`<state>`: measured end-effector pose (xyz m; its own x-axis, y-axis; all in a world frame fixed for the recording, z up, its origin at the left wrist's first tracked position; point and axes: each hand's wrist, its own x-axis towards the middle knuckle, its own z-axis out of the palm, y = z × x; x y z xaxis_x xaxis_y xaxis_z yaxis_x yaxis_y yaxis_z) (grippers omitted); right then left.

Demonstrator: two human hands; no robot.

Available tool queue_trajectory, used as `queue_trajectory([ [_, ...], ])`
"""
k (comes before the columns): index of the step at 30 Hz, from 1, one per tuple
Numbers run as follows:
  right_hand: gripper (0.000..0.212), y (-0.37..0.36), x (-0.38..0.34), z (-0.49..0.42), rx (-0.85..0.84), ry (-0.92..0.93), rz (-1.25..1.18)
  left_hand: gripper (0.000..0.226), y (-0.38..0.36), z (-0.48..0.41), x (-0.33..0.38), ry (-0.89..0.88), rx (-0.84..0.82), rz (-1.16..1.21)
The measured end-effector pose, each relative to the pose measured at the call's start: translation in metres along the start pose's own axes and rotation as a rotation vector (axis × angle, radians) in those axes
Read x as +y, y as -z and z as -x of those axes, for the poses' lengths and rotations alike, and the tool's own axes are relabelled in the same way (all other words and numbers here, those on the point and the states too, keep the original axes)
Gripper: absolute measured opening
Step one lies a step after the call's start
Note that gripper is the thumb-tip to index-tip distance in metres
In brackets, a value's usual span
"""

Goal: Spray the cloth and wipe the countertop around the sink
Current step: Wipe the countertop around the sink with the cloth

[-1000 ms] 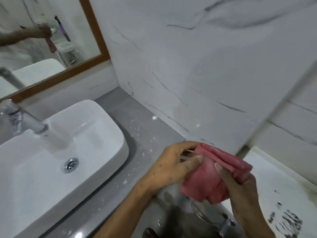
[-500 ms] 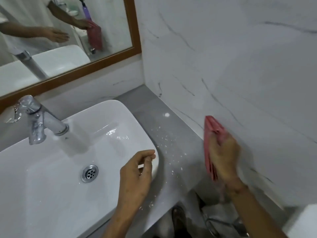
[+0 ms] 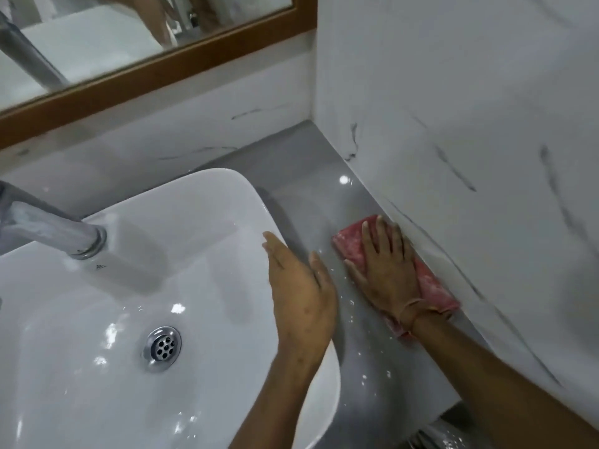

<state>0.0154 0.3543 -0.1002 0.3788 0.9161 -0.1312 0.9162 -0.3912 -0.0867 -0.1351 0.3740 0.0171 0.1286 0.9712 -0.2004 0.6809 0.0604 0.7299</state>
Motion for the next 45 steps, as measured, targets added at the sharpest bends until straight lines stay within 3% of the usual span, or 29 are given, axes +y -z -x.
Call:
queue_trajectory([
  [6,0.076,0.003,-0.030,-0.053,-0.036,0.128,-0.033,0.063,-0.010,-0.003,-0.002,0.041,0.089,-0.032],
  [12,0.065,-0.009,-0.054,0.029,0.063,0.385,-0.130,0.063,-0.009,-0.003,-0.003,0.028,0.079,-0.002],
  [17,0.068,-0.016,-0.007,0.089,-0.043,0.240,-0.031,0.063,-0.008,-0.001,-0.003,0.020,0.065,0.004],
  [22,0.066,0.002,-0.011,-0.001,-0.001,0.015,-0.011,0.061,-0.005,0.000,-0.003,0.006,0.065,0.015],
  [26,0.063,0.013,-0.061,-0.042,-0.016,0.133,-0.097,0.059,-0.004,0.000,0.000,-0.002,0.073,-0.017],
  [30,0.055,0.010,-0.065,0.059,0.095,0.275,-0.231,0.059,-0.002,0.000,0.001,0.000,0.057,-0.031],
  [33,0.065,-0.013,-0.021,0.145,-0.005,0.353,-0.077,0.059,-0.002,0.000,-0.001,-0.005,0.054,-0.023],
  [35,0.065,-0.026,0.024,0.149,0.011,0.307,0.035,0.058,-0.003,0.000,-0.003,-0.018,0.054,-0.021],
  [37,0.060,-0.020,0.045,0.125,0.024,0.138,0.104,0.058,-0.003,0.001,-0.003,-0.014,0.052,-0.018],
  [40,0.061,-0.011,0.016,0.096,0.100,-0.106,0.002,0.057,-0.001,0.001,-0.002,-0.021,0.040,-0.019],
  [43,0.069,-0.028,-0.052,0.137,0.154,-0.002,-0.086,0.057,0.000,-0.001,-0.003,-0.021,0.031,-0.023],
  [45,0.069,-0.038,-0.072,0.186,0.087,0.104,-0.107,0.056,-0.001,0.002,-0.004,-0.015,0.018,-0.046],
])
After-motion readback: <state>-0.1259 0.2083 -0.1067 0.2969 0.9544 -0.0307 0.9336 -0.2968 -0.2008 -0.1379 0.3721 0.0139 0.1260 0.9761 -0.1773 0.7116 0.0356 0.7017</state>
